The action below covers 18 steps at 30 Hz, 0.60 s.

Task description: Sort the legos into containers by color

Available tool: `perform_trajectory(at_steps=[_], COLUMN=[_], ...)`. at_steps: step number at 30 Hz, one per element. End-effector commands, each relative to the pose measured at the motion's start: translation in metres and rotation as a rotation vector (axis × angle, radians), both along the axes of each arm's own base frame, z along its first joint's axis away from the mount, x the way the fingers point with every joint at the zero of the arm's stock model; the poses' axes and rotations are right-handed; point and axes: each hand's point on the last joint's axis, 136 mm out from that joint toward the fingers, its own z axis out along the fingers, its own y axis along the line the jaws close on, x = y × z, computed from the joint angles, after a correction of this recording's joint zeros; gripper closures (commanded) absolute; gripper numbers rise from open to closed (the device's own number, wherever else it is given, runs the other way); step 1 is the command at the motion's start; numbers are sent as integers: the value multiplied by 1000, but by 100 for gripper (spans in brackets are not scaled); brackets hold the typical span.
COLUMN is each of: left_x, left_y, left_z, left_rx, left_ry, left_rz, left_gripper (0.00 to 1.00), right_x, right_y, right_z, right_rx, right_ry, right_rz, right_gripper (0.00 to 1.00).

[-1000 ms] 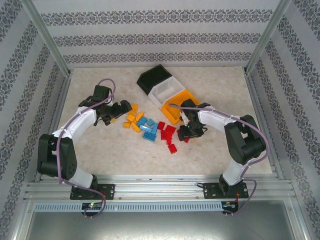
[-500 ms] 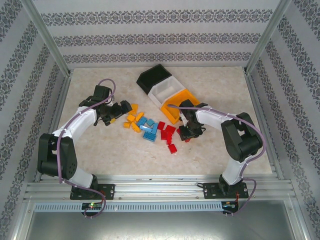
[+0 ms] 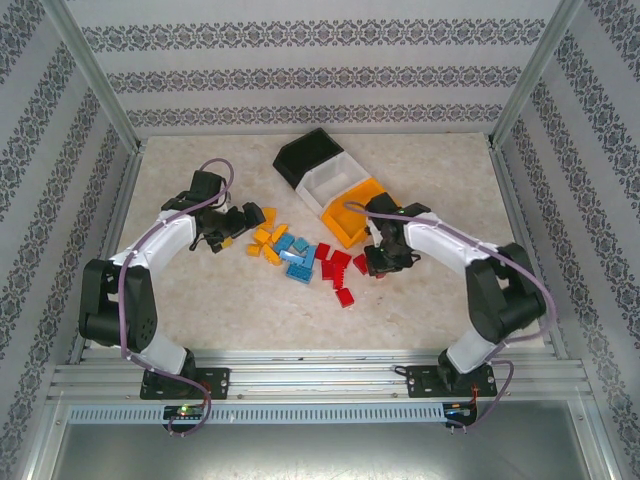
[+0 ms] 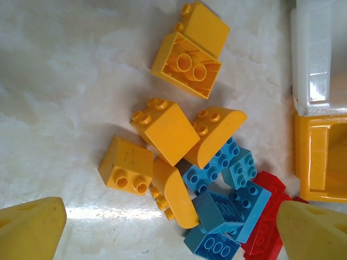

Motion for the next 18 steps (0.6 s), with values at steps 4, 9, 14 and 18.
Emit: perform_trajectory(at_steps=[4,9,14,18], left_x=[15,21,23,19], left_y=[-11,-16,-22,-24], left_z=[6,7,13,18], left_rx=[-39,-64,-65,-49], left_ry=[-37,-46,-57,-66], left_rz=[-17,-22,-51,-79], left_gripper=[0,0,0,0], right_x=[24,66,108,132], right_y=[-15,4,17,20], right_z=[75,109,103,85], right_rx=[122,215,195,118], right_ry=[-111,-166,-139,-103], right_rz=[-158,-198,-237,-241], right_gripper=[80,80,81,81])
